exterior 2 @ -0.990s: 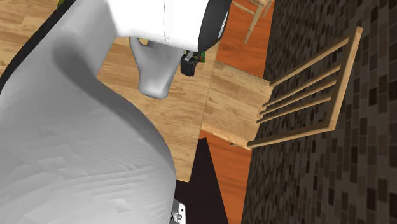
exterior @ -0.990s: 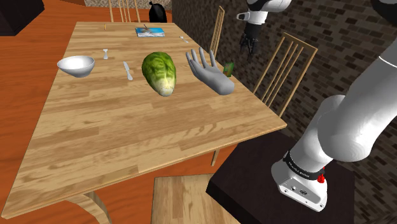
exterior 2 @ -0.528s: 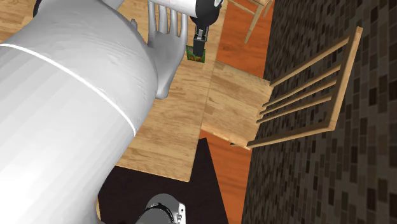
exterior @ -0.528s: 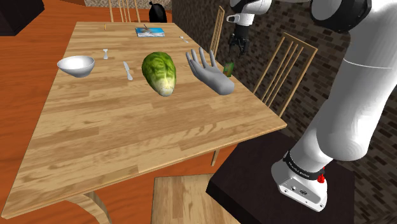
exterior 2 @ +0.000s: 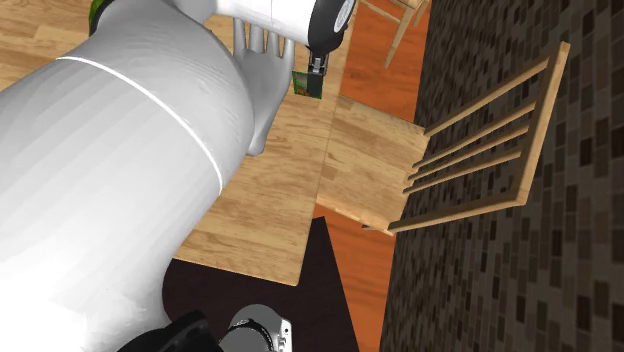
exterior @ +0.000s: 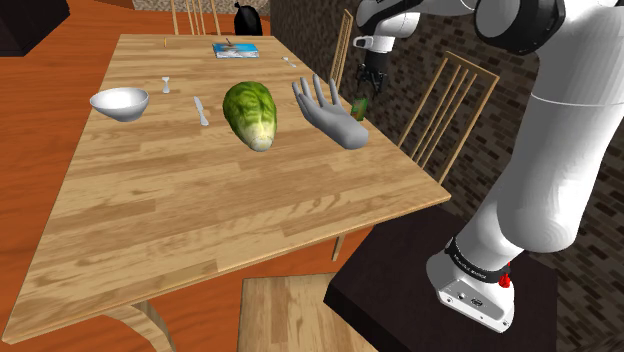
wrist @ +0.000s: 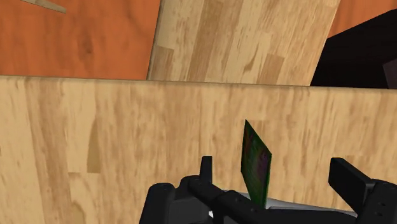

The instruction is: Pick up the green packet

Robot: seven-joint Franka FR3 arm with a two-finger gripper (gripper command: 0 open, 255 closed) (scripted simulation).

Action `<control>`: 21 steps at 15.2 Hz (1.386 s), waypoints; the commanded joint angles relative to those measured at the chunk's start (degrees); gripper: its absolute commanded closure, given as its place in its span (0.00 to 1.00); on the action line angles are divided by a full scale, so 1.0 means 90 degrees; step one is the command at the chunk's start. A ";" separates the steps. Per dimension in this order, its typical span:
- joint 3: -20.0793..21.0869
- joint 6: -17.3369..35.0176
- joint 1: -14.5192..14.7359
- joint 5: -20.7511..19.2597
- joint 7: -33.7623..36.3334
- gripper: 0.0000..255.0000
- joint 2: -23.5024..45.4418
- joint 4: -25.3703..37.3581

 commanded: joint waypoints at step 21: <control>-0.0069 -0.0814 0.0027 -0.0190 0.0147 1.00 -0.0237 0.0638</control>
